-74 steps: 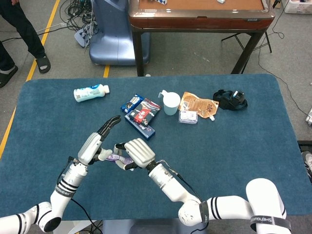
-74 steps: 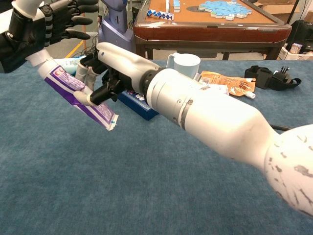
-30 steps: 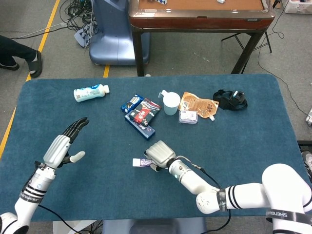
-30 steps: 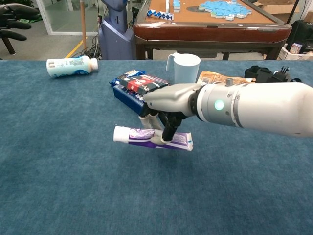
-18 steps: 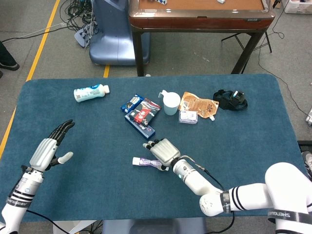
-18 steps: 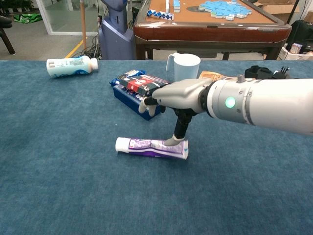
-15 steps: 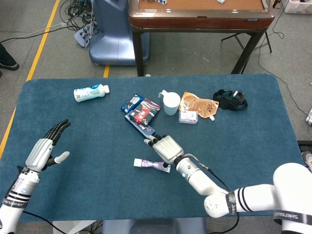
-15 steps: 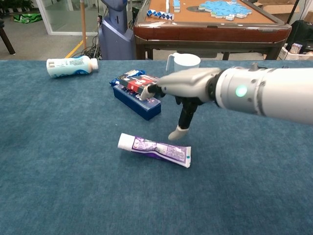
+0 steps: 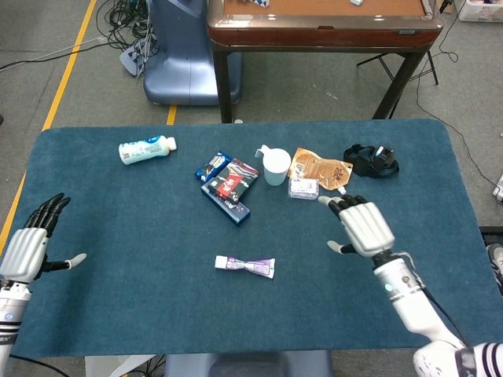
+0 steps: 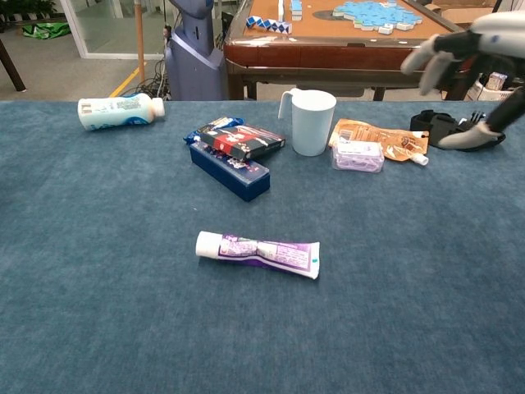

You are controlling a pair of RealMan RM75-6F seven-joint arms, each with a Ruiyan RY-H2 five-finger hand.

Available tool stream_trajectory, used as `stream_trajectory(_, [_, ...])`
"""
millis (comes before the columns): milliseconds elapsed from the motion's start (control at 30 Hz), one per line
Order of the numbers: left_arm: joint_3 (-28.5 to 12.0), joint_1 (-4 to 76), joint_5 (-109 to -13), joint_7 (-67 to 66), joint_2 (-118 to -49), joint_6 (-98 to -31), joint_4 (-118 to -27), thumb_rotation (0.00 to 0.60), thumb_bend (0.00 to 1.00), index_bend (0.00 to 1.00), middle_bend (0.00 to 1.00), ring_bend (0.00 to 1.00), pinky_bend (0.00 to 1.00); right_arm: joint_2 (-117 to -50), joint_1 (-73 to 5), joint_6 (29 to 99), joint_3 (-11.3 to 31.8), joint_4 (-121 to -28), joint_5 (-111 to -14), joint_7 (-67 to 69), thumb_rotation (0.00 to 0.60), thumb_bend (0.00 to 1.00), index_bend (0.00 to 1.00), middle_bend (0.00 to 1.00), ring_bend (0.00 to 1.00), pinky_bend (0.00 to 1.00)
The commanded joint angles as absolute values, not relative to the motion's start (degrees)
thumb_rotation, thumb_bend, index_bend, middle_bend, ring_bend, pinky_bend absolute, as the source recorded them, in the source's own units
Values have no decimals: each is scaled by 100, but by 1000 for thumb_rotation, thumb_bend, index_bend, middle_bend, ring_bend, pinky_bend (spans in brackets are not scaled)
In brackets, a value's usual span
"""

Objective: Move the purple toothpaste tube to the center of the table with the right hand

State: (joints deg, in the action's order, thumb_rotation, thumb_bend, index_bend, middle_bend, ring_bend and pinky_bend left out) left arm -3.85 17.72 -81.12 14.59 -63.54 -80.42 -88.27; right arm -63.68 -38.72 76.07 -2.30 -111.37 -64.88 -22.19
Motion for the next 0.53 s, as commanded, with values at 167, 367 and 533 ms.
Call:
stream_trajectory(167, [-305, 1428, -7896, 825, -6215, -8196, -9181, 600, 23, 0, 0, 0, 85, -6015, -2610, 8752, -679, -10728, -7293, -1655, 600, 216, 362, 386, 318, 311])
stream_trajectory(367, [-192, 1155, -7957, 312, -6171, -8450, -9563, 600, 24, 0, 0, 0, 85, -6021, -1854, 9279, -835, -10540, -7590, -1434, 600, 216, 377, 408, 333, 311])
stream_trajectory(533, [-122, 947, -8051, 20, -6224, -8666, -9743, 600, 24, 0, 0, 0, 85, -6041, -1465, 9379, -850, -10465, -7734, -1237, 600, 216, 394, 415, 334, 311])
